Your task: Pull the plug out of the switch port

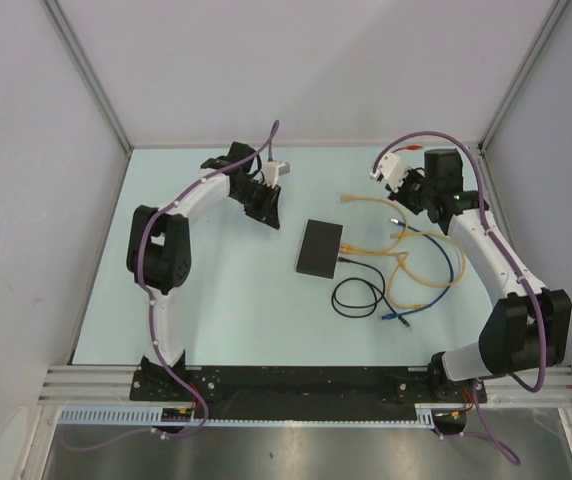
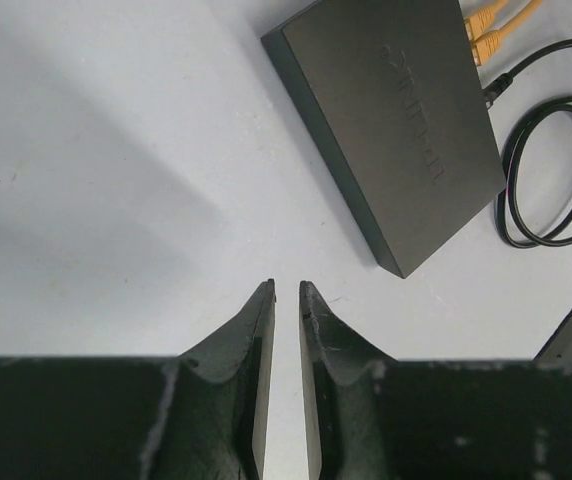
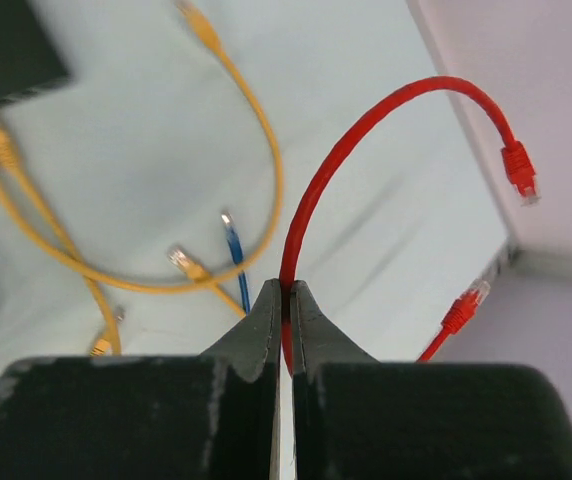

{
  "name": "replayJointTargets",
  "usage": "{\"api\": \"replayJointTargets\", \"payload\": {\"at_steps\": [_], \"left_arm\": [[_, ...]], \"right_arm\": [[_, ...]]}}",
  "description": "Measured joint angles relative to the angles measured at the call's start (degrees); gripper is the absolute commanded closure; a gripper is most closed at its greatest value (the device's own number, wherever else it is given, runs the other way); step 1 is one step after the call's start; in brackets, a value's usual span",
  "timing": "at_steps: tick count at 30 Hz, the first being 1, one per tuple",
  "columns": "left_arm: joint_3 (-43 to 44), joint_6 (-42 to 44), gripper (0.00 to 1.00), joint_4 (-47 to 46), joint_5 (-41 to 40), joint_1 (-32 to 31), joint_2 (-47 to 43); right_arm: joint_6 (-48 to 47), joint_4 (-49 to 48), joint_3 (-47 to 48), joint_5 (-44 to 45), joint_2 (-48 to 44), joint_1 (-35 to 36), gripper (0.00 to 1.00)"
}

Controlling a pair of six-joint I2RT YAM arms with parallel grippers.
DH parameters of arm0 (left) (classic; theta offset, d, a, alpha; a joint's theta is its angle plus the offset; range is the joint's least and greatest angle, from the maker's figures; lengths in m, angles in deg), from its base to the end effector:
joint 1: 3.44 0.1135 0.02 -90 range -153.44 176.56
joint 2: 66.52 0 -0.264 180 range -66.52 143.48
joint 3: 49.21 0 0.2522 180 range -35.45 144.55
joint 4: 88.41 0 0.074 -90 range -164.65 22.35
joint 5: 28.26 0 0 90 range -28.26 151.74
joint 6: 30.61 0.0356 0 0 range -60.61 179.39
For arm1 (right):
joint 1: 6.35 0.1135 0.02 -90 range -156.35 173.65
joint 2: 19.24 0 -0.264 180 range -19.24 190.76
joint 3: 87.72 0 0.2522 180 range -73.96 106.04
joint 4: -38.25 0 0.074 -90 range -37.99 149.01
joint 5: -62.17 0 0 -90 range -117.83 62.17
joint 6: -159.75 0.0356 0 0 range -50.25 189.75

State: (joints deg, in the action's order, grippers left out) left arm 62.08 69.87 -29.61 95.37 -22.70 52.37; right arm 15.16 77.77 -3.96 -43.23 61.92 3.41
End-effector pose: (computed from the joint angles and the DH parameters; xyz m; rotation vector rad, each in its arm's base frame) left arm 0.4079 -0.1634 0.2163 0.8441 2.5252 -0.8432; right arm 0.3118 0.0632 0.3207 -1.2897 1.7726 -0.1432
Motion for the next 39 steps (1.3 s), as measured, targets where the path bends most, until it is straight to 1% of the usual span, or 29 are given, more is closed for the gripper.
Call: {"api": "replayJointTargets", "payload": {"at_steps": [2, 4, 7, 12, 13, 14, 15, 16, 17, 19, 20, 22, 25, 27, 30, 33, 35, 39], "left_arm": [[0.1, 0.0, 0.78, -0.2, 0.2, 0.0, 0.2], [0.2, -0.1, 0.78, -0.3, 0.3, 0.0, 0.4], [0.2, -0.5, 0.77, -0.5, 0.7, 0.0, 0.9], [0.2, -1.3, 0.76, -0.8, 1.1, 0.0, 1.1], [0.2, -1.4, 0.75, -0.8, 1.2, 0.0, 1.1], [0.2, -1.4, 0.74, -0.8, 1.1, 0.0, 1.1], [0.2, -1.4, 0.73, -0.8, 1.1, 0.0, 1.1], [0.2, -1.3, 0.71, -0.8, 1.1, 0.0, 1.1], [0.2, -1.1, 0.69, -0.8, 1.1, 0.0, 1.0], [0.2, -0.8, 0.66, -0.7, 1.1, 0.0, 0.9], [0.2, -0.8, 0.65, -0.7, 1.1, 0.0, 0.8], [0.2, -0.6, 0.63, -0.6, 1.1, 0.0, 0.4], [0.7, -0.5, 0.59, -0.4, 1.6, 0.0, -0.2], [2.1, -1.2, 0.58, -0.5, 2.1, 0.0, -0.4], [5.4, -3.0, 0.54, -1.3, 3.3, 0.0, -0.3], [8.7, -5.2, 0.53, -3.0, 4.6, 0.0, -0.3], [9.9, -6.5, 0.53, -4.3, 5.2, -0.1, -0.3], [10.2, -7.2, 0.54, -5.4, 5.6, -0.3, 0.9]], "right_arm": [[5.0, -0.5, 0.0, 6.4, 1.6, -0.6, 1.0], [9.5, 0.0, 0.0, 10.8, 3.4, -1.3, 1.0], [16.0, 2.3, 0.0, 14.0, 6.6, -2.4, 1.0], [24.5, 5.4, 0.0, 15.9, 13.1, -3.9, 1.0], [25.7, 5.7, 0.0, 16.0, 14.1, -4.0, 0.97], [26.7, 5.7, 0.0, 16.2, 14.9, -4.0, 0.78], [27.4, 5.7, 0.0, 16.3, 15.4, -4.0, 0.68], [28.4, 5.6, 0.0, 16.6, 15.8, -4.0, 0.63], [29.1, 5.7, 0.0, 16.8, 16.2, -4.0, 0.55], [30.6, 6.1, 0.9, 17.0, 17.1, -4.0, 0.46], [31.4, 6.3, 1.6, 16.9, 17.6, -4.0, 0.39], [32.7, 6.6, 3.5, 16.5, 18.1, -4.1, 0.37], [35.0, 7.1, 7.4, 13.8, 18.2, -4.0, 0.32], [36.5, 7.0, 10.5, 9.9, 18.2, -4.0, 0.31], [37.7, 7.3, 15.6, 1.6, 18.9, -3.8, 0.3], [37.7, 8.2, 22.0, -7.8, 21.9, -3.7, 0.28], [36.5, 10.6, 27.2, -14.8, 25.7, -3.7, 0.28], [32.1, 17.1, 34.5, -24.3, 34.2, -3.1, 0.32]]}}
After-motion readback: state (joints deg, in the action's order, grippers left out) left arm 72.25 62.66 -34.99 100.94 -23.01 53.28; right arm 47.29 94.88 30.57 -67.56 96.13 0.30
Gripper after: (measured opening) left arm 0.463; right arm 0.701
